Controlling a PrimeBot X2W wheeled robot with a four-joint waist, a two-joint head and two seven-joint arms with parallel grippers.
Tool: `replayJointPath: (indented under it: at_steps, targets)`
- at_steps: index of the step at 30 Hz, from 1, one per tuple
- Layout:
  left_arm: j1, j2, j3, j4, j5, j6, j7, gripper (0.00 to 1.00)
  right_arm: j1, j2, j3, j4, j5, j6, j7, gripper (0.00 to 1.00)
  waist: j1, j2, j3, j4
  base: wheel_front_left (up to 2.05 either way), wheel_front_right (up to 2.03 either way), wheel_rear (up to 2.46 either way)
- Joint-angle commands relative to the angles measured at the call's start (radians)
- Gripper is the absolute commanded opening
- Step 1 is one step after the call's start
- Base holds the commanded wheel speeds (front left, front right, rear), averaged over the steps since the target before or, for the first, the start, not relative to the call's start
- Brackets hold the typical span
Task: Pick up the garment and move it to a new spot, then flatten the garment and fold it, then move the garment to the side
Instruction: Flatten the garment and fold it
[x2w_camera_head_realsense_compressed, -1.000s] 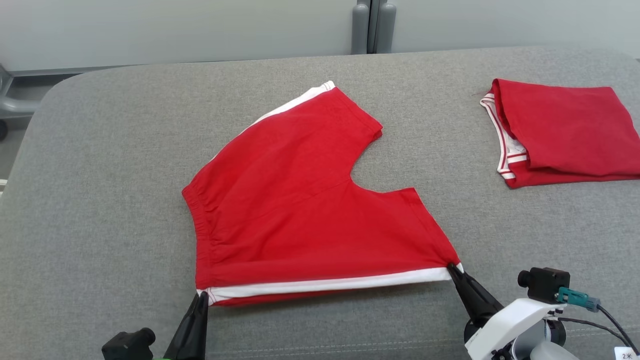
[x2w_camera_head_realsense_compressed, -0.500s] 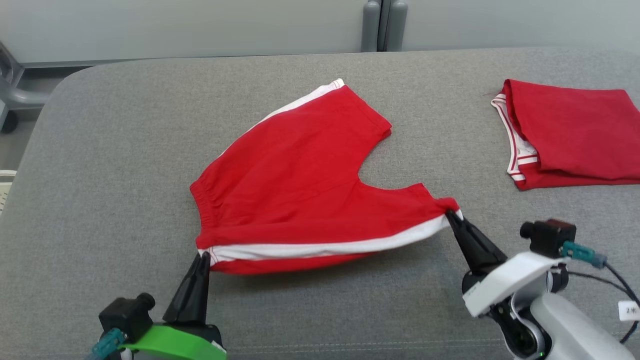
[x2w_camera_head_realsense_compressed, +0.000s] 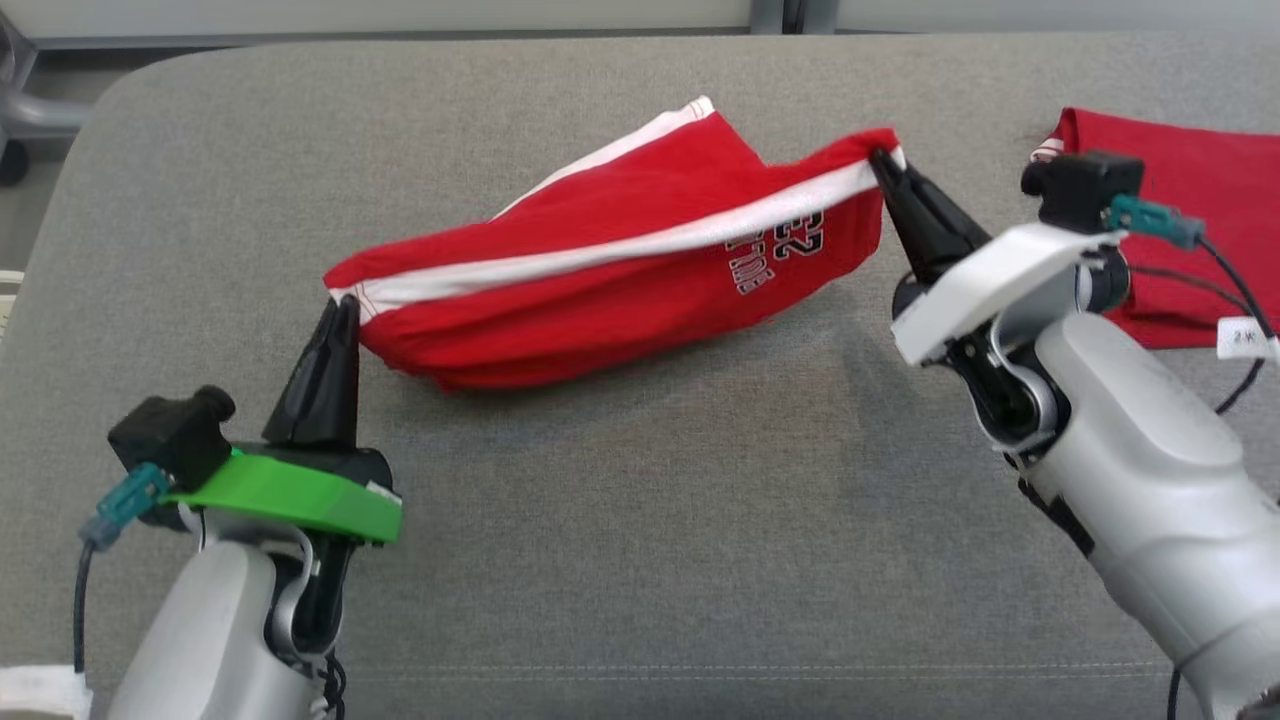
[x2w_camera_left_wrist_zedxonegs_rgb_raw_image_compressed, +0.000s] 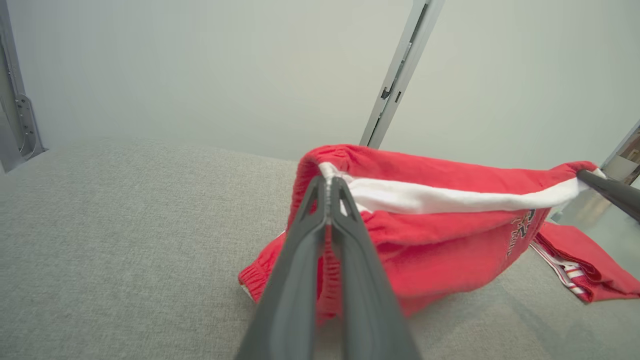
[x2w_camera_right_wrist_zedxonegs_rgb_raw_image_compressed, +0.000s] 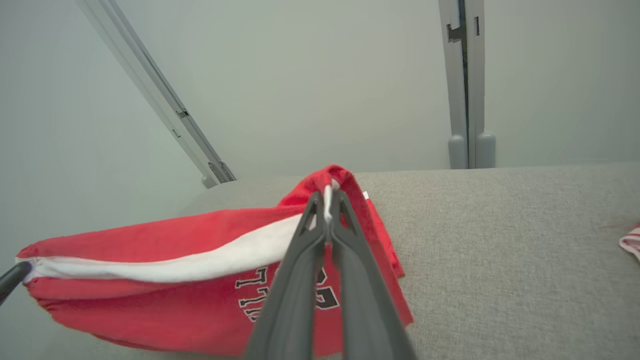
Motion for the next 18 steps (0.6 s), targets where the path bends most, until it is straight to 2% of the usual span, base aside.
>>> replayJointPath:
  at_steps: [1,2,7,9,18]
  targets:
    - [-0.061,0.015,-0.004,0.032,-0.016,-0.002,-0.002,0.0,-0.075,0.021,0.018,0.057,0.022,0.0,0.008,0.0,0.0,-0.0001,0.047,0.019,0.0,0.0,0.0]
    - [-0.061,0.015,-0.004,0.032,-0.016,-0.002,-0.002,0.0,-0.075,0.021,0.018,0.057,0.022,0.0,0.008,0.0,0.0,-0.0001,0.047,0.019,0.0,0.0,0.0]
    - [-0.173,-0.003,-0.035,0.125,-0.057,-0.002,-0.002,0.0,-0.244,0.054,0.069,0.22,0.034,0.0,0.002,0.0,0.0,-0.0001,0.097,0.051,0.0,0.0,0.0]
    - [-0.236,-0.025,-0.075,0.174,-0.086,-0.002,-0.002,0.0,-0.33,0.06,0.097,0.314,0.039,0.0,-0.001,0.0,0.0,-0.0001,0.128,0.08,0.0,0.0,0.0]
    - [-0.376,-0.084,-0.144,0.292,-0.139,-0.002,-0.002,0.0,-0.514,0.079,0.168,0.524,0.047,0.0,-0.025,0.0,0.0,-0.0001,0.218,0.144,0.0,0.0,0.0]
